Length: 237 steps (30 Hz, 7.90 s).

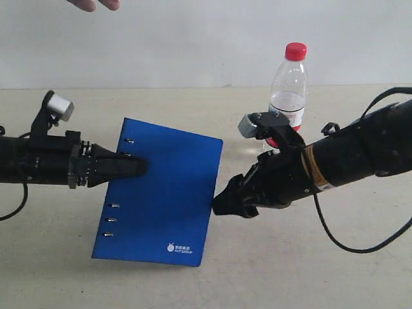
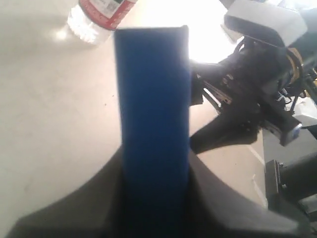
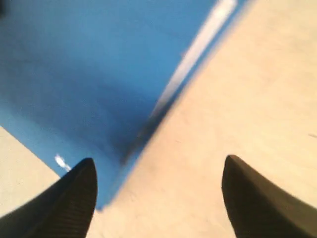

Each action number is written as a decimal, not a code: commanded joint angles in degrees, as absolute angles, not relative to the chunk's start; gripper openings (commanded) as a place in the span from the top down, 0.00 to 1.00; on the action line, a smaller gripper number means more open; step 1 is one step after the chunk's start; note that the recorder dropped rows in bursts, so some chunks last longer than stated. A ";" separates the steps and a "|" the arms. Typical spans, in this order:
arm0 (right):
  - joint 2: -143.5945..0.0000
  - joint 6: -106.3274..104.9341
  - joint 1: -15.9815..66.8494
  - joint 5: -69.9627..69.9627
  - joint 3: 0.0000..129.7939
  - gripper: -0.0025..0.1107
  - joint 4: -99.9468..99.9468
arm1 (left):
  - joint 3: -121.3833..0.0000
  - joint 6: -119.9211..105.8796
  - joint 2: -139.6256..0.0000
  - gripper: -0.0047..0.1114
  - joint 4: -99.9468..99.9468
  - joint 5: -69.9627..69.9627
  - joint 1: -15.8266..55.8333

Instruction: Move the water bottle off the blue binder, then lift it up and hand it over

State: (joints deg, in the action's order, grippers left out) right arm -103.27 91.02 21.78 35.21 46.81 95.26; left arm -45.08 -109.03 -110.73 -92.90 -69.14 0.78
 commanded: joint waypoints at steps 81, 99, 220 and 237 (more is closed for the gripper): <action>-11.18 113.53 21.66 -7.03 0.00 0.98 87.49 | 0.00 -84.85 -0.10 0.92 -94.49 1.88 1.20; -11.18 116.77 23.46 -4.17 0.00 0.98 85.79 | 0.00 -84.85 -0.10 0.92 -94.49 1.88 1.20; 0.00 -0.32 9.69 -18.50 0.00 0.98 -0.89 | 0.00 -41.60 0.00 0.92 -36.29 -3.59 1.20; 0.00 -0.32 9.69 -18.50 0.00 0.98 -1.15 | -0.28 -4.68 0.00 0.92 -18.15 -28.19 1.20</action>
State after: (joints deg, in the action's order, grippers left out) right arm -0.23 0.00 9.78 -18.93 -0.04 -1.15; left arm -0.03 -7.55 -0.20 -19.65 -24.16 1.29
